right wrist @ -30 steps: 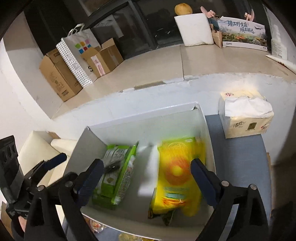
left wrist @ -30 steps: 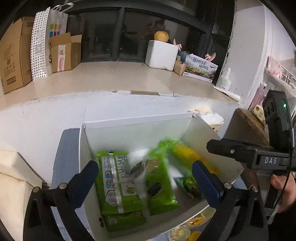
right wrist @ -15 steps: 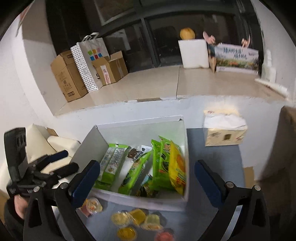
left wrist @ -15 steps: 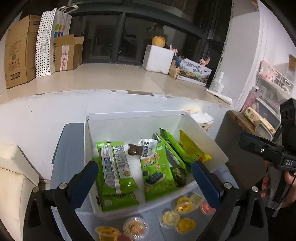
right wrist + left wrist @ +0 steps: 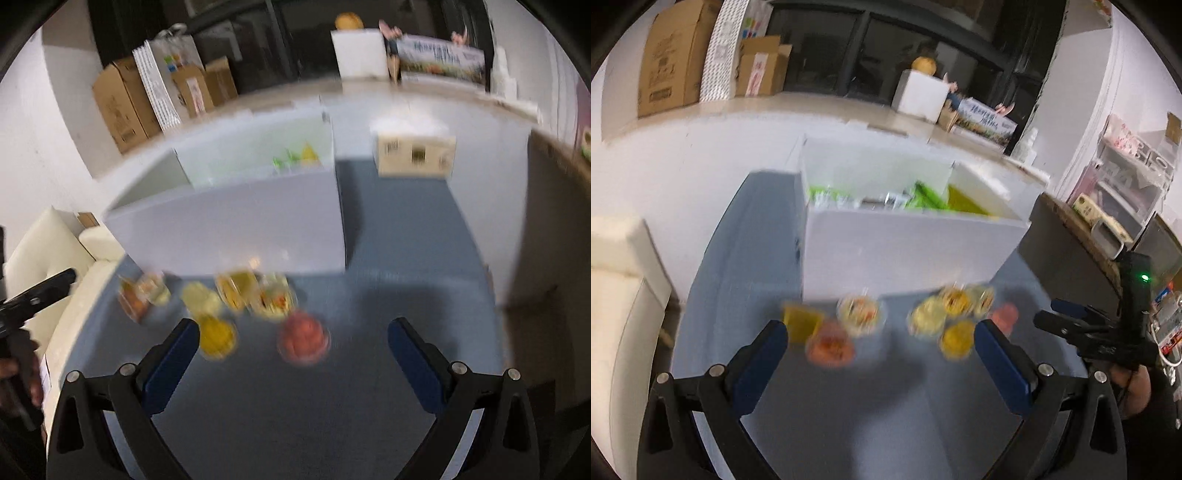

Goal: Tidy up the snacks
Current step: 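Grasp the pink jelly cup with the right gripper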

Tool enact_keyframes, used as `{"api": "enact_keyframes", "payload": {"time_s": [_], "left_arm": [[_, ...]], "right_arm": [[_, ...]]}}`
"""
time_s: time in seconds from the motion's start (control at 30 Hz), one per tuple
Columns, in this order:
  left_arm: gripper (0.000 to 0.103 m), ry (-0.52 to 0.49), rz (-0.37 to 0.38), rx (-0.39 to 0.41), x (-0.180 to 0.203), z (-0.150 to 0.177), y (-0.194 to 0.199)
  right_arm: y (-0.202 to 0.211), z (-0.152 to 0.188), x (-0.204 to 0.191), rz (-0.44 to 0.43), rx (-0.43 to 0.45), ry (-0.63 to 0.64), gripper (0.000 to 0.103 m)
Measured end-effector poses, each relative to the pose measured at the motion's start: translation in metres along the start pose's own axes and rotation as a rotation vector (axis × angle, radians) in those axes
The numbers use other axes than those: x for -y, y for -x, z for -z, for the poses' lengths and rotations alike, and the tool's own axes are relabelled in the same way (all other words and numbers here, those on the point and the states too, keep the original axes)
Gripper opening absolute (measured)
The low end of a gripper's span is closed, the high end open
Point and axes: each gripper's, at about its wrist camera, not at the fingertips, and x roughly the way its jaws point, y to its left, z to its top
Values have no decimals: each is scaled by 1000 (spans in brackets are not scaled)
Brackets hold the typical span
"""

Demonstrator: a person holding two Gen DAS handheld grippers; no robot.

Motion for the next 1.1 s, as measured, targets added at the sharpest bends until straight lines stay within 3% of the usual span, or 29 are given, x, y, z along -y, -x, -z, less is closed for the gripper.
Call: {"api": "enact_keyframes", "payload": {"time_s": [0.23,0.3,0.37,0.43,0.53,0.7,0.73,0.83,1.1], "left_arm": [[103,47,-35,-40,-17,20,-4],[103,51,-36,-43,-20,23,-5],[103,53,-38,-46,-22,22,-7],[103,57,-43,-53,-23,23,-10],[103,57,-34,-60,-24,24,-14],[103,48,-41,-87,-22,27,-30],[103,45,-49,-95,-22,27,-34],[103,34,-72,-104,-19,26,-43],[103,51,-85,-119,-23,24,-56]], "right_arm": [[-37,3,1,1,-41,5,101],[-47,0,2,7,-50,9,84],[-58,-1,0,11,-83,16,50],[-64,1,-1,36,-93,37,39],[-61,3,2,-23,-92,18,38],[-38,9,2,-47,-47,21,38],[-30,10,1,-51,-34,25,35],[-14,11,-2,-58,-8,31,8],[-5,15,-4,-50,2,42,7]]}}
